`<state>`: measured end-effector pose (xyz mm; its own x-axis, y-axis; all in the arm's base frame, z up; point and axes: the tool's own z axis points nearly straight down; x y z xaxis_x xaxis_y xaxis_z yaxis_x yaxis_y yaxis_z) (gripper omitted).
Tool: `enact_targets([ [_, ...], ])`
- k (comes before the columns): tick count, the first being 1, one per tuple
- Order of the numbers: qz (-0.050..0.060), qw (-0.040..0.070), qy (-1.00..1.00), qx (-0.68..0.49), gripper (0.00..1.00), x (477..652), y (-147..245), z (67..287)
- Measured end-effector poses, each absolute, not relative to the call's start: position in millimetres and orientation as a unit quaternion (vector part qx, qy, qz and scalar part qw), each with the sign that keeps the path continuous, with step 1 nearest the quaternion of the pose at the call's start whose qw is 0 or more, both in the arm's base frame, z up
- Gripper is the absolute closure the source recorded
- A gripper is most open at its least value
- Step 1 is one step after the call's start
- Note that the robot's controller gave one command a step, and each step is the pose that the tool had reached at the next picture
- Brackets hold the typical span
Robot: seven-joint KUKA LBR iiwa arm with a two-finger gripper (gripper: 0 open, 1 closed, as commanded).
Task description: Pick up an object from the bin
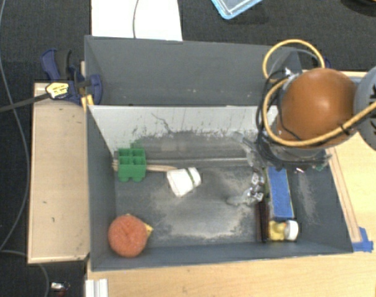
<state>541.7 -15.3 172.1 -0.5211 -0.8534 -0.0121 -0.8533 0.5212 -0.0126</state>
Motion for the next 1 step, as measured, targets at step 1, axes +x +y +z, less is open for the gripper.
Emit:
enact_targets([
  [1,-0.002,0.008,0.900,-0.436,0.00,545.7,-43.0,167.0],
])
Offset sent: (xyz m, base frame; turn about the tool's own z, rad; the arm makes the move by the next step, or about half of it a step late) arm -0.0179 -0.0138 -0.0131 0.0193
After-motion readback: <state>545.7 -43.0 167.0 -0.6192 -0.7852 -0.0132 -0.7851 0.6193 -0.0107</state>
